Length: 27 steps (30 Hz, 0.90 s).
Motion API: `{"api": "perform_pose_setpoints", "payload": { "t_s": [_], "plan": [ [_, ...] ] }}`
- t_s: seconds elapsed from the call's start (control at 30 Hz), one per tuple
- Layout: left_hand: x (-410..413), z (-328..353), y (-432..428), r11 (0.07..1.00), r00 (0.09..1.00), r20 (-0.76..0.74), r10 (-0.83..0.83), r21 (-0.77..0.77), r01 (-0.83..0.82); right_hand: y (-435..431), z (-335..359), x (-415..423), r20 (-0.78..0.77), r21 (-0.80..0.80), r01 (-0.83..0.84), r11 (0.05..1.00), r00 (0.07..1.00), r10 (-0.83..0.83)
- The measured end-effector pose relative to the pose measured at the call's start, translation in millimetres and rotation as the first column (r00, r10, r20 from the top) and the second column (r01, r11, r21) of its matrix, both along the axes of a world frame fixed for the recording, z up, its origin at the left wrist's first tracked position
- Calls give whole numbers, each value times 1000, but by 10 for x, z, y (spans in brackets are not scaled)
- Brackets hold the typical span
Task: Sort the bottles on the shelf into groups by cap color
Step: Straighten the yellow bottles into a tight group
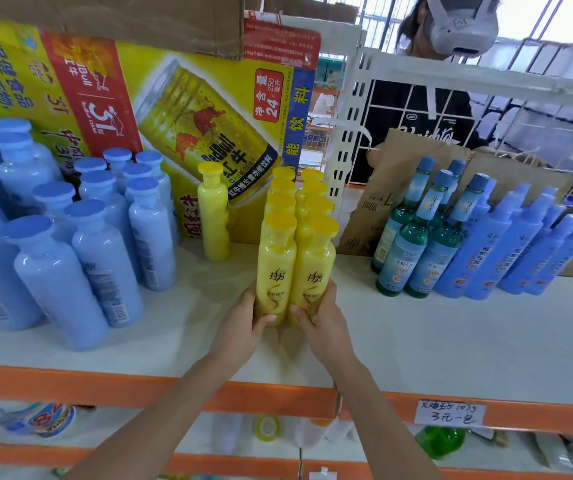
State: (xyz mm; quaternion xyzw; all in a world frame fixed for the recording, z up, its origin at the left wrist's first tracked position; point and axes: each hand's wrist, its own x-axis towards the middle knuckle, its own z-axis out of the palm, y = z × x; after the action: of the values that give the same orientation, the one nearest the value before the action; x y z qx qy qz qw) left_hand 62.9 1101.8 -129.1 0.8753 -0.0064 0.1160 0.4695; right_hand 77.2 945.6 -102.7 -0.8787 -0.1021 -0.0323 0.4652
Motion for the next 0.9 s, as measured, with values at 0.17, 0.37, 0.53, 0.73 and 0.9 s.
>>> {"api": "perform_pose_setpoints", "payload": {
  "t_s": [0.17, 0.37, 0.53, 0.73, 0.9],
  "plan": [
    [-38, 161, 50, 997, 995, -81, -58, -61, 54, -50, 142, -75, 16, 52, -61, 997, 998, 61],
    [-26, 782, 442, 994, 991, 131, 3, 108, -17, -167, 703, -121, 225, -122, -67, 990, 970, 93],
    [277, 1361, 690, 993, 966, 250, 66, 80, -89, -80, 1130, 16, 328, -318, 31, 948, 941, 80],
    [812, 1450, 841, 971, 957, 164, 238, -49, -233, 170, 1532, 245, 280, -595, -27, 803, 930, 239],
    [1170, 1233, 855, 942, 944, 100, 313, -163, -295, 378, 1575, 389, 186, -697, -92, 711, 934, 304]
  ]
}}
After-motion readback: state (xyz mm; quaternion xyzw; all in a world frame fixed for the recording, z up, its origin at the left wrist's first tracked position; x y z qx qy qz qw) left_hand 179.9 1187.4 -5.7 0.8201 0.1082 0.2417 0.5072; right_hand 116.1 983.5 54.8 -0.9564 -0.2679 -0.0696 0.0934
